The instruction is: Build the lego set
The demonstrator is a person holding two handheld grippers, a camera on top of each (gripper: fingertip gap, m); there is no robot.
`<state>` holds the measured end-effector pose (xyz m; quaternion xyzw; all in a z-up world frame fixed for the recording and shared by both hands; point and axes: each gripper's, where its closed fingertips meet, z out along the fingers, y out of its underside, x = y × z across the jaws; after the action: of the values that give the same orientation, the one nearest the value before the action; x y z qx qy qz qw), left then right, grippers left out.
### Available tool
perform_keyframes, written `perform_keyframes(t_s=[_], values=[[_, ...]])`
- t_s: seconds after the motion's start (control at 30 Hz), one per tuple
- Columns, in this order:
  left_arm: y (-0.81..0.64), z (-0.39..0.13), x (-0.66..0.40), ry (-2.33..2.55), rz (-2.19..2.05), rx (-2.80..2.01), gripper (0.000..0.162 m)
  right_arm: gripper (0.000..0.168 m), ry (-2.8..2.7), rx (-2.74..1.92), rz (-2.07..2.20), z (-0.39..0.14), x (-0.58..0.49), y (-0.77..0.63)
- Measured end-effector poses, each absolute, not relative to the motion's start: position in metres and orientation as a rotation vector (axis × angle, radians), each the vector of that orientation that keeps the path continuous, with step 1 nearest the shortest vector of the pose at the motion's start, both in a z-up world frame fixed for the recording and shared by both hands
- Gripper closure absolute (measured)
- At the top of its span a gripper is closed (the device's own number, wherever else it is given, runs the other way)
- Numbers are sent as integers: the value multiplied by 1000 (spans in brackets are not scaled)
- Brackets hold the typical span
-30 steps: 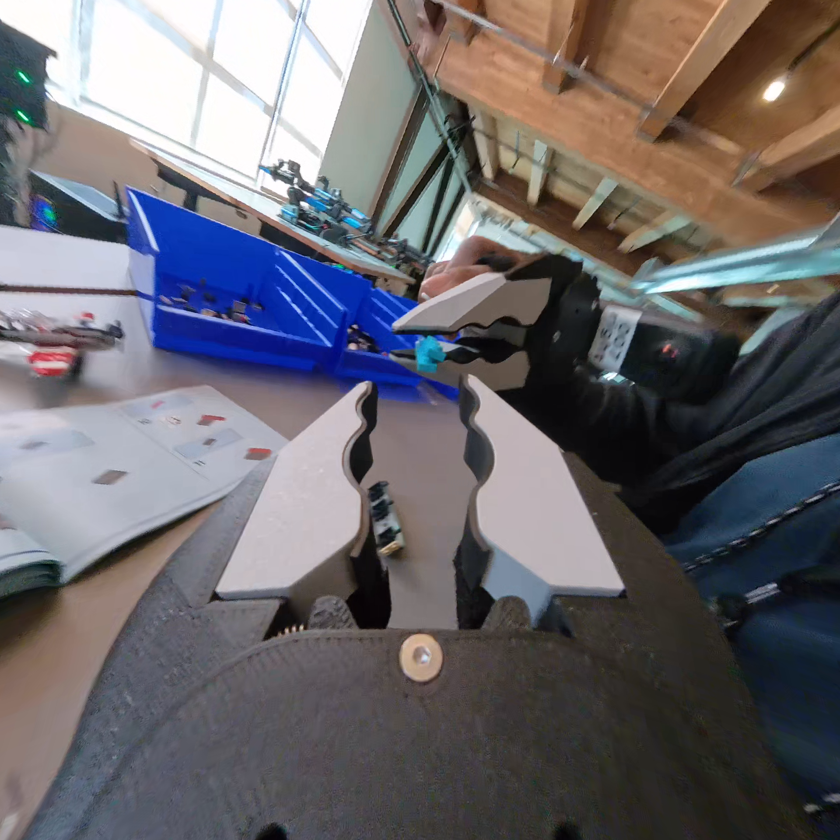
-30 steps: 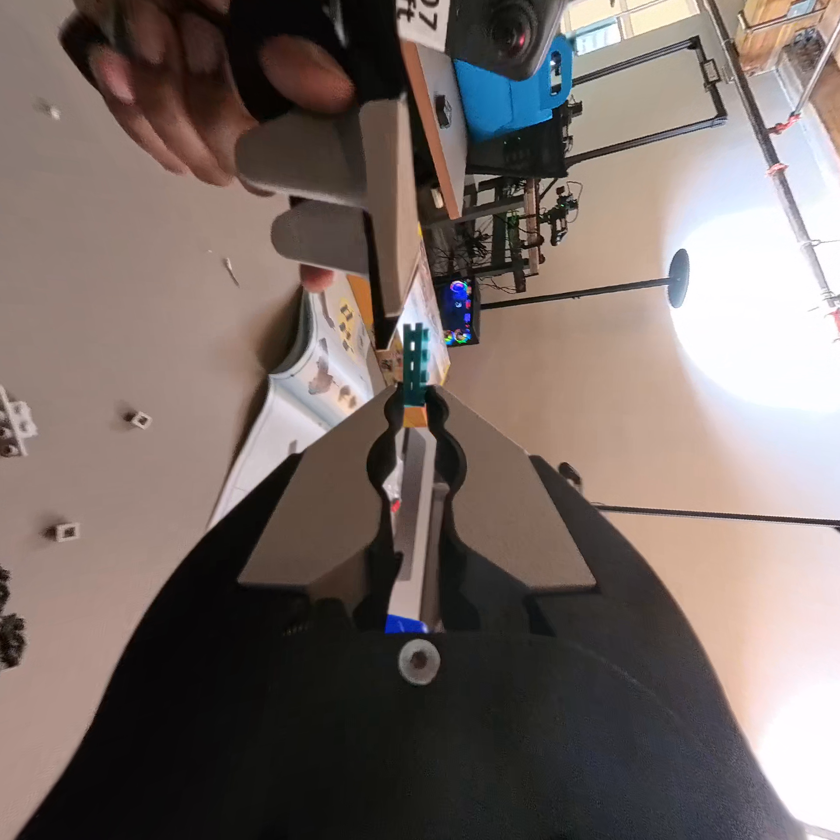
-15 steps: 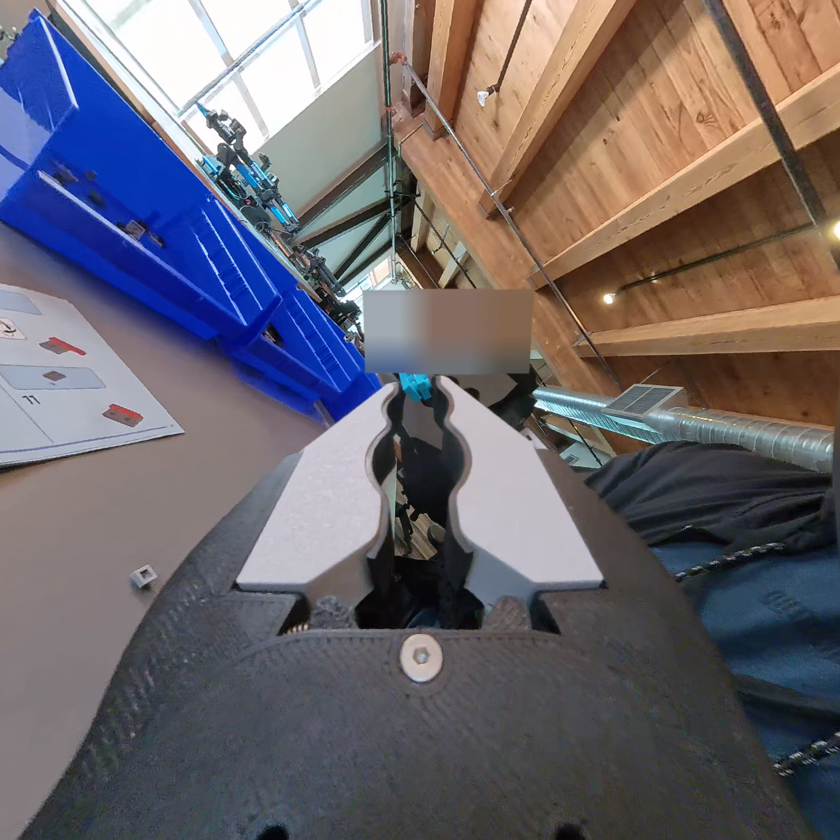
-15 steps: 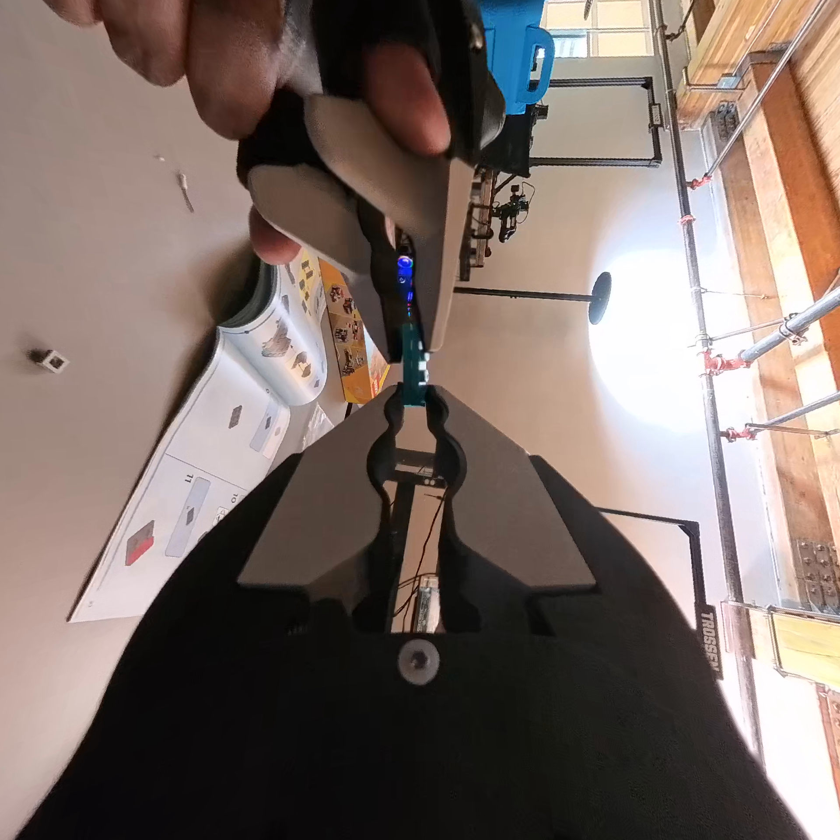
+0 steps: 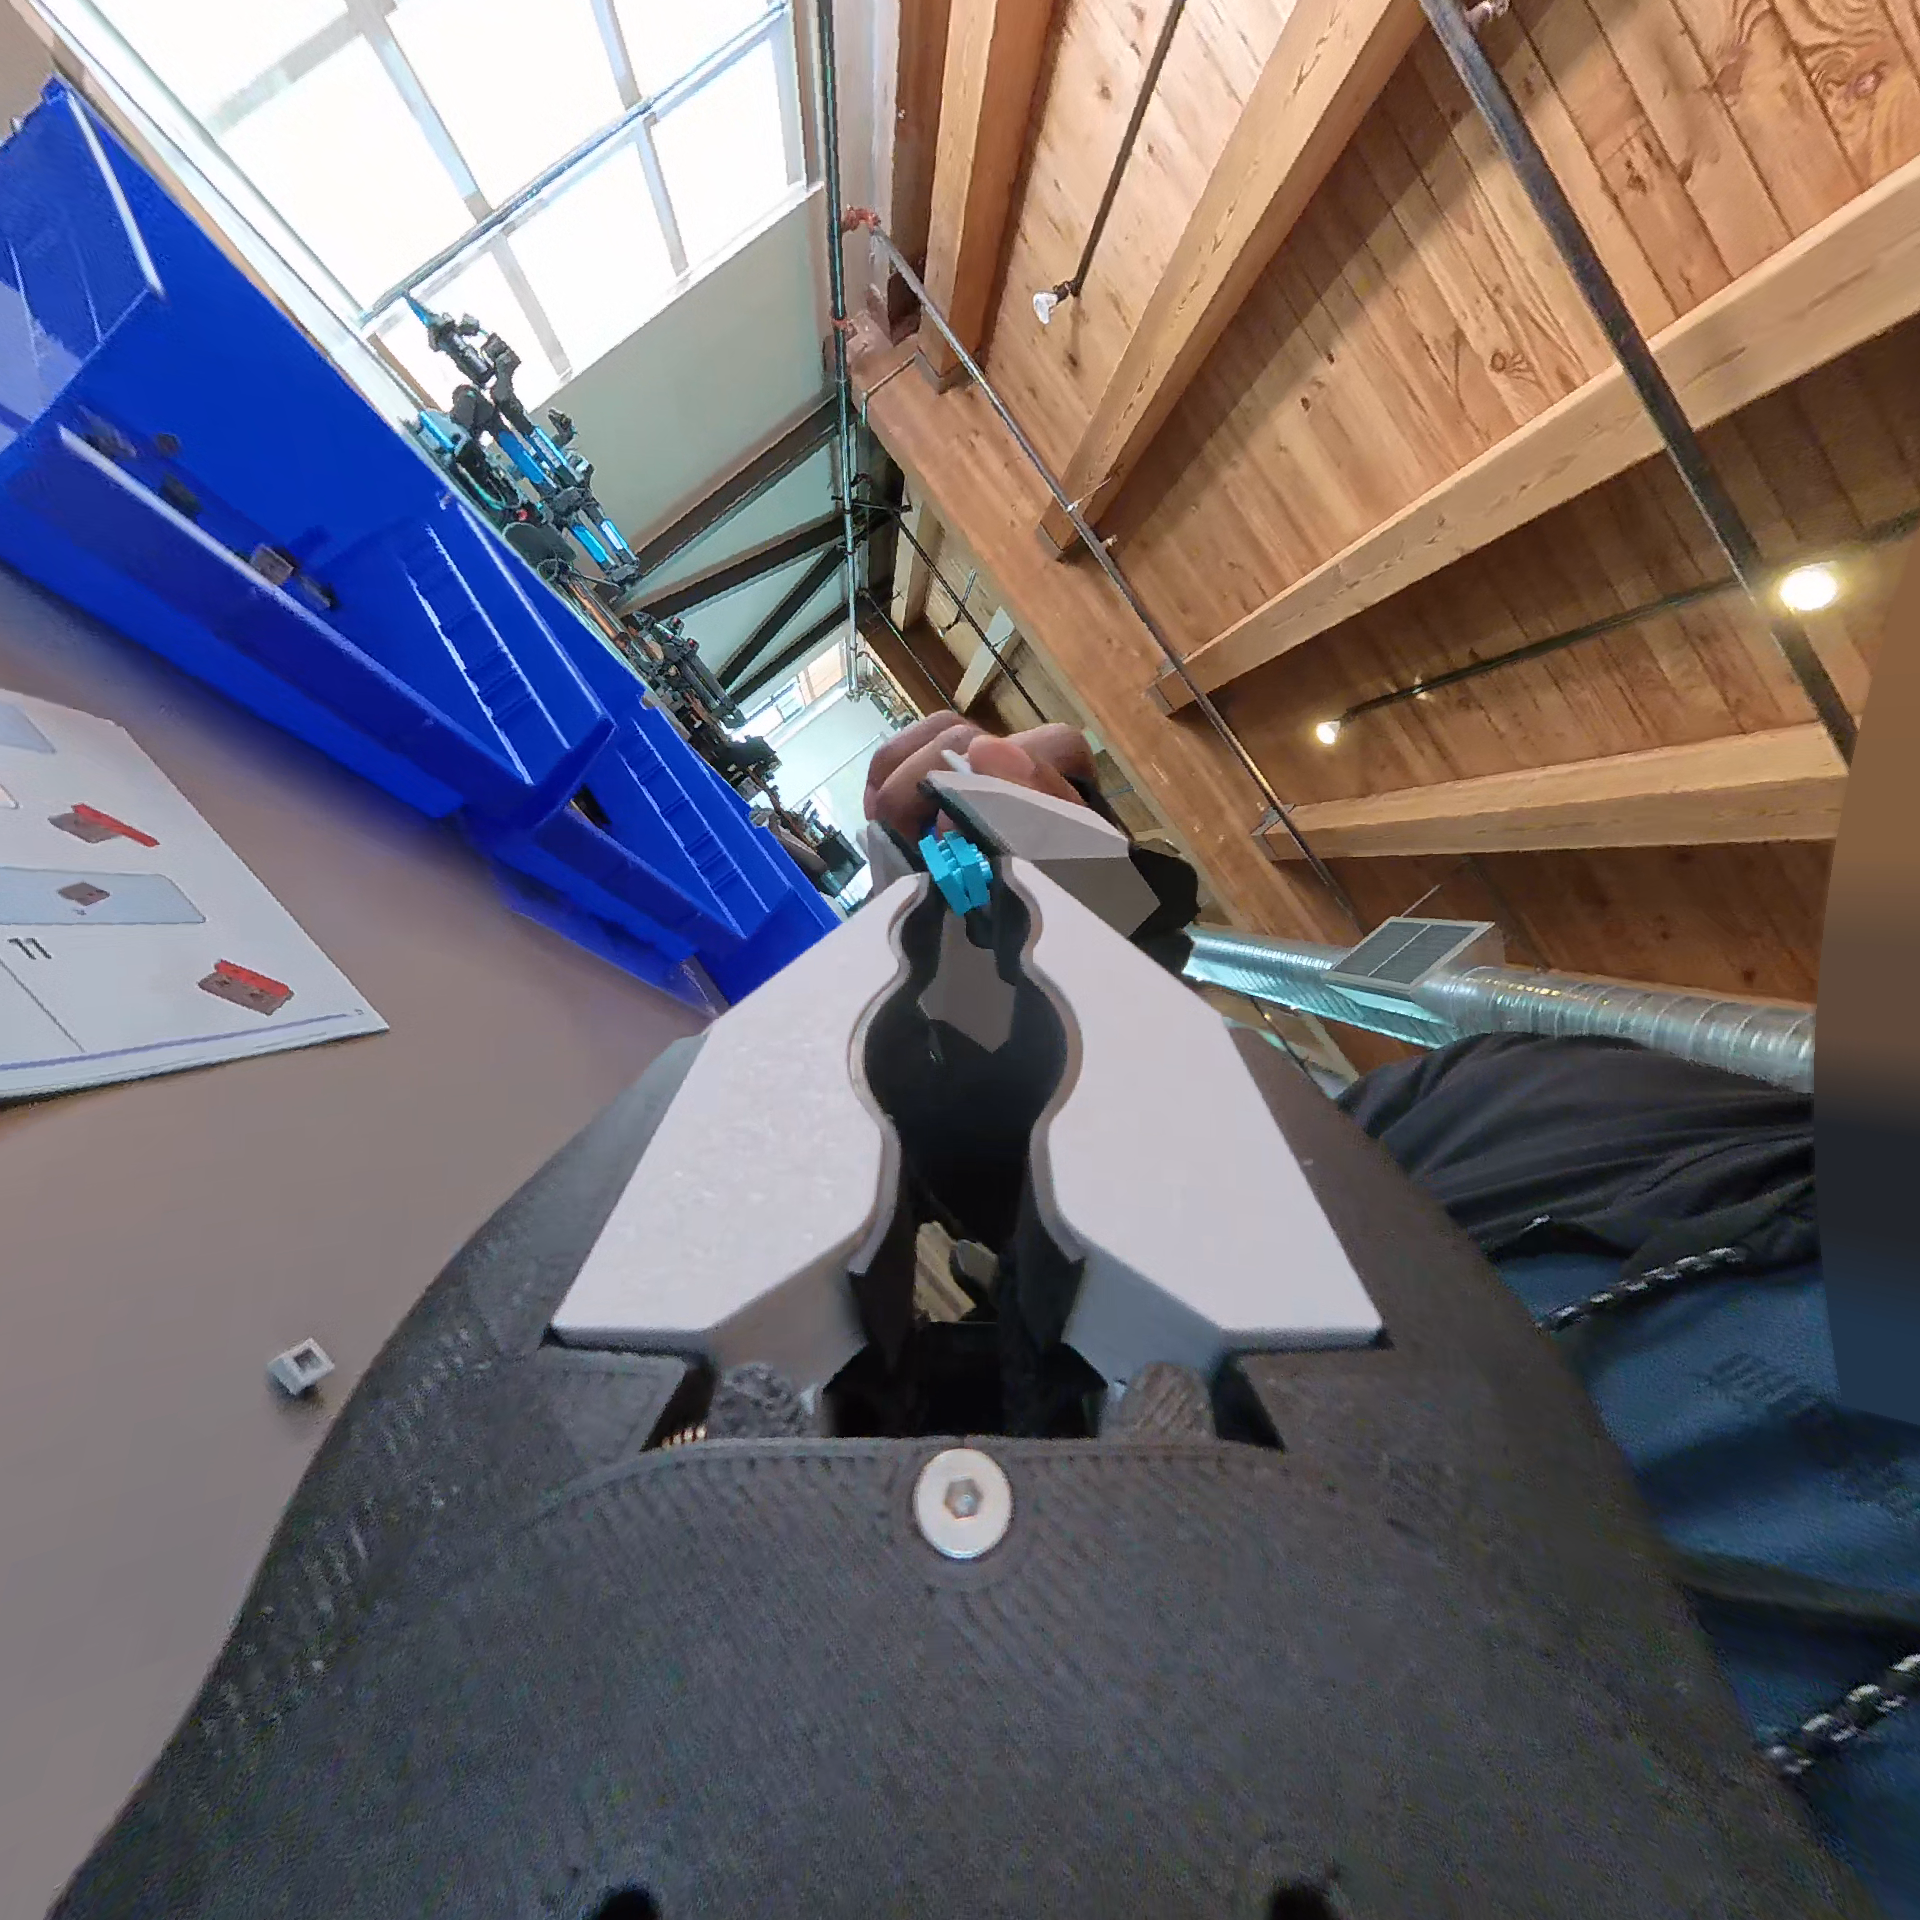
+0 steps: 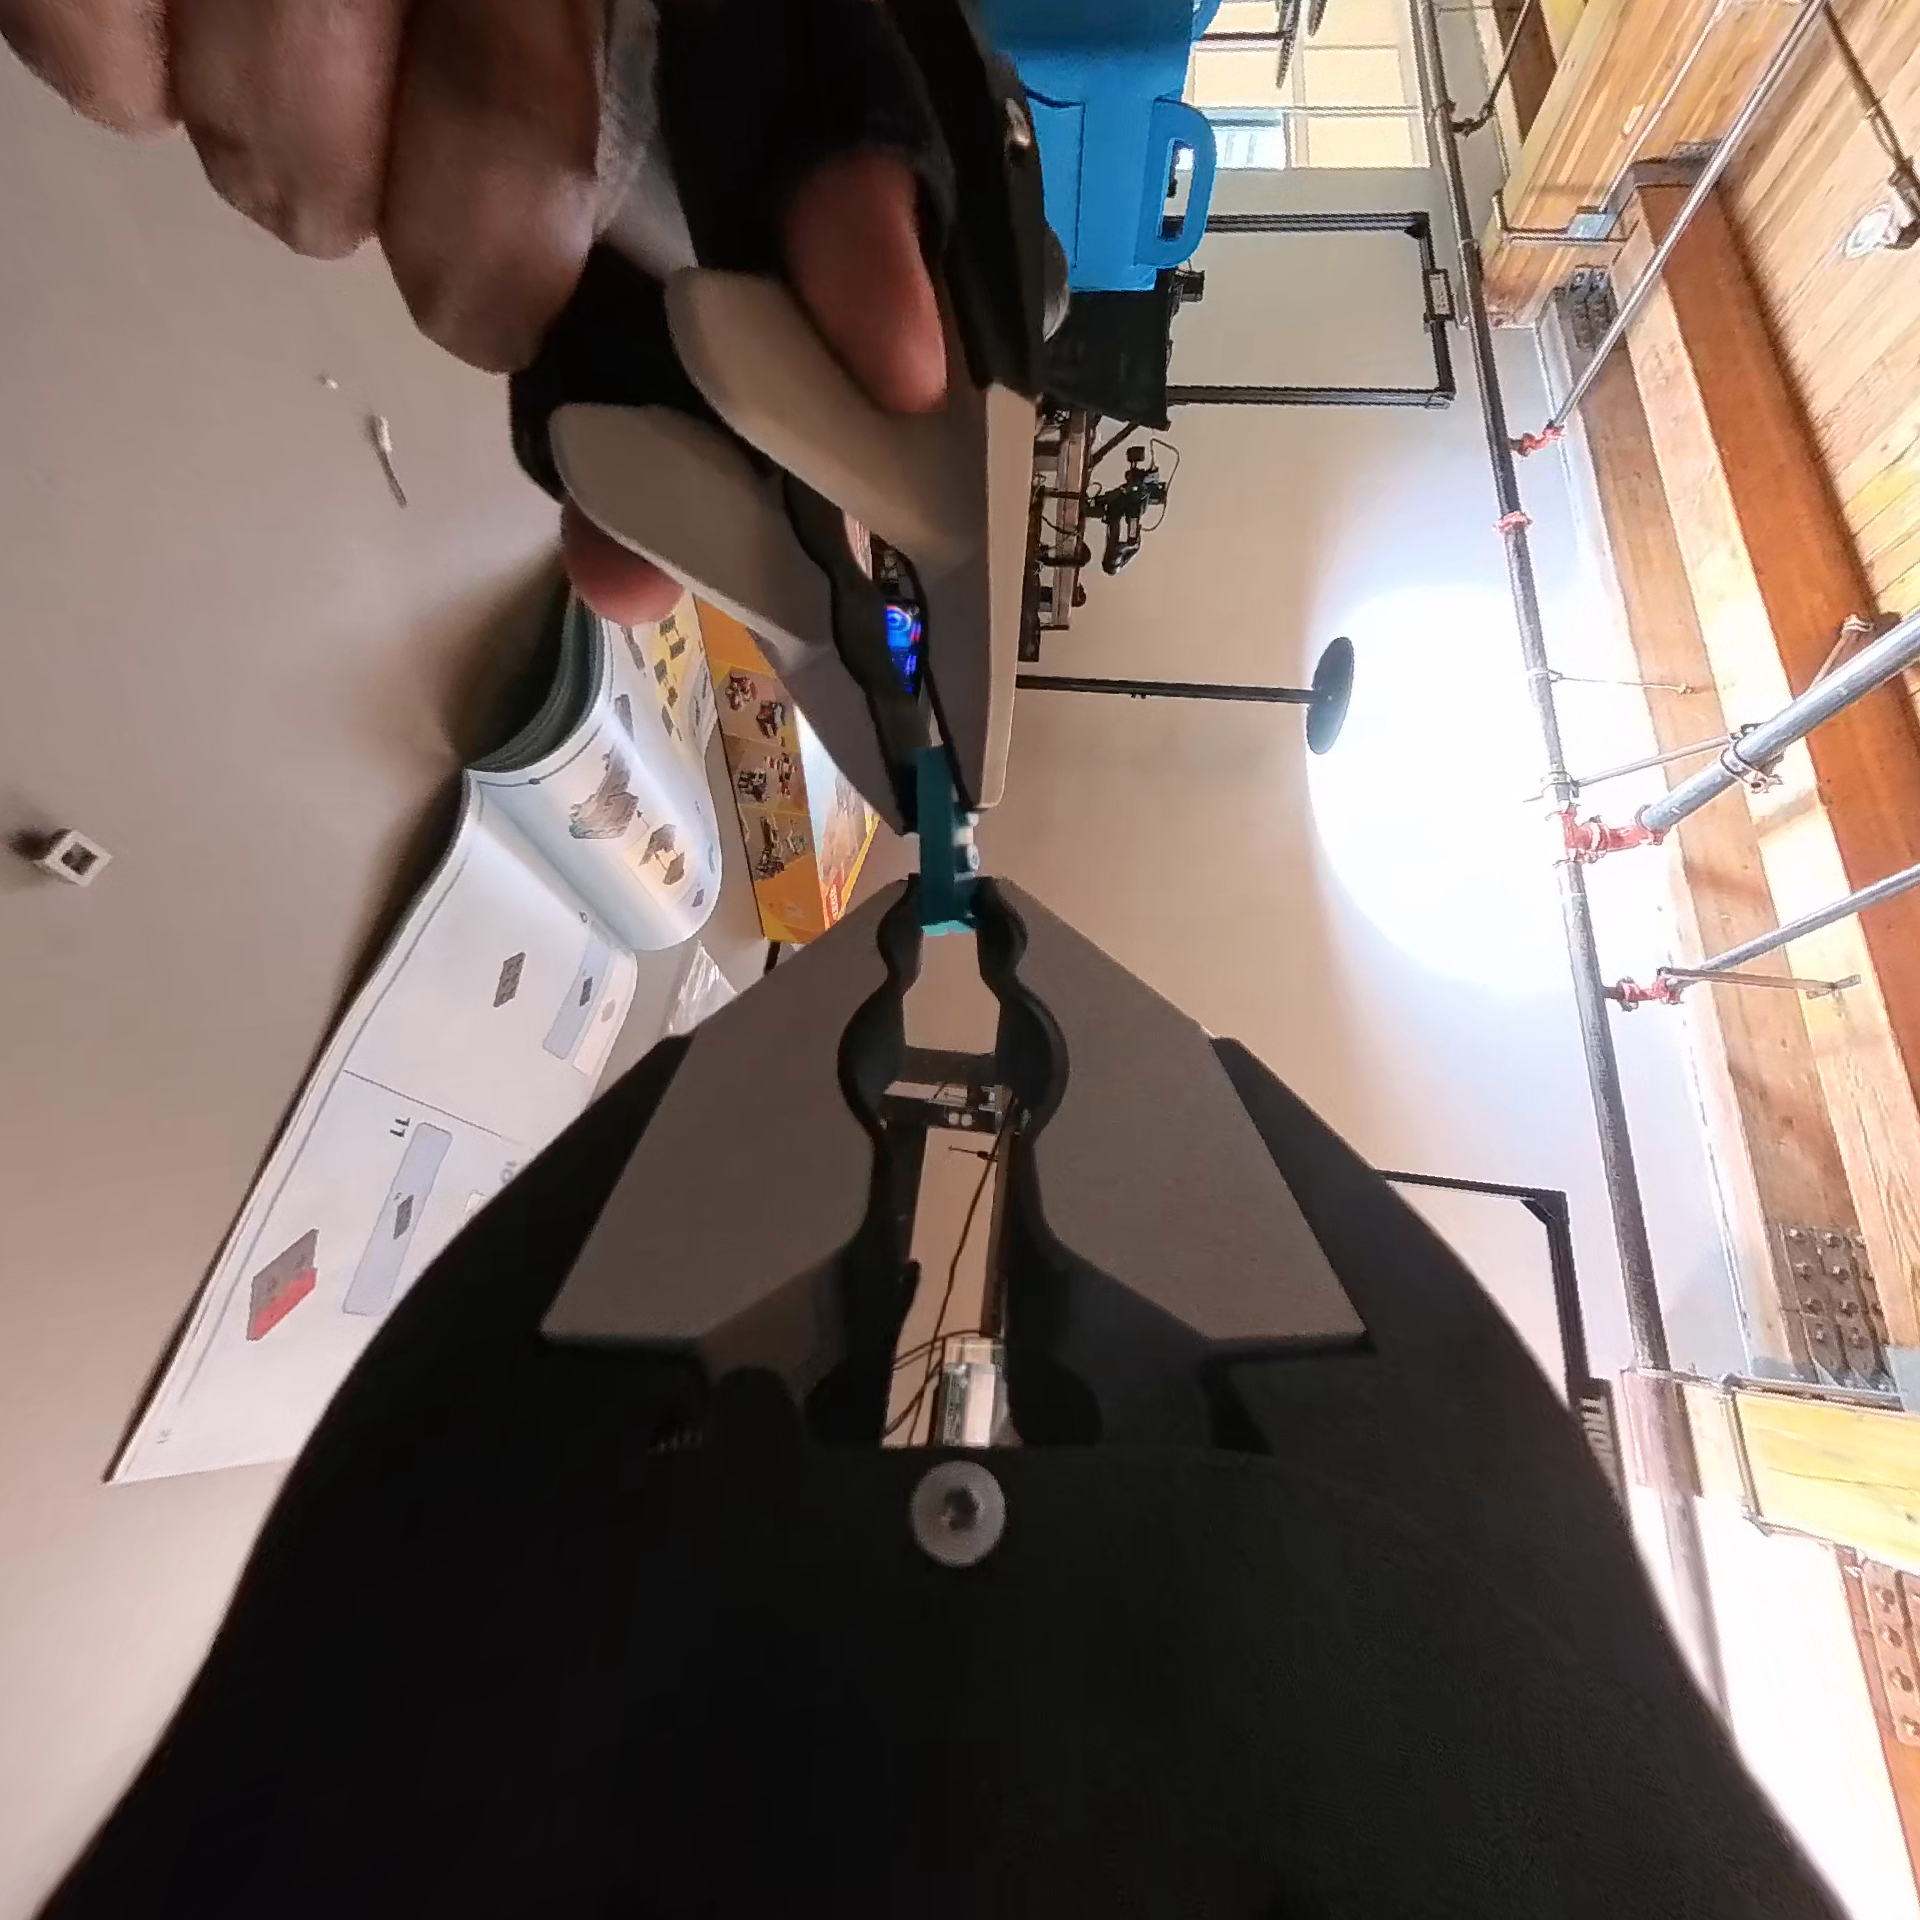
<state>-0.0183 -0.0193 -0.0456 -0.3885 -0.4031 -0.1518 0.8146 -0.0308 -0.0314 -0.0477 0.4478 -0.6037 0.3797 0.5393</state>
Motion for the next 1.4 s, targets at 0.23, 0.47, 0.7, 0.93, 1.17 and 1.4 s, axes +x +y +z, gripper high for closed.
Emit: perform_keyframes(t_s=[0.23,0.47,0.7,0.93,1.17,1.4], values=[[-23,-36,-13,-784,-120,-930,153,152,-1577,922,1105,-35,-31,-27],[-27,-31,-7,-719,95,-1046,153,139,-2081,550,1707,-30,-24,-8],[-9,-25,2,-612,167,-1120,153,138,-2528,272,2205,-23,-2,-7],[5,-23,10,-534,209,-1183,153,156,-2668,230,2349,-20,9,-4],[11,-21,15,-508,186,-1183,153,157,-2620,292,2363,-15,13,3],[12,-13,20,-481,166,-1145,151,158,-2523,398,2248,-8,18,4]])
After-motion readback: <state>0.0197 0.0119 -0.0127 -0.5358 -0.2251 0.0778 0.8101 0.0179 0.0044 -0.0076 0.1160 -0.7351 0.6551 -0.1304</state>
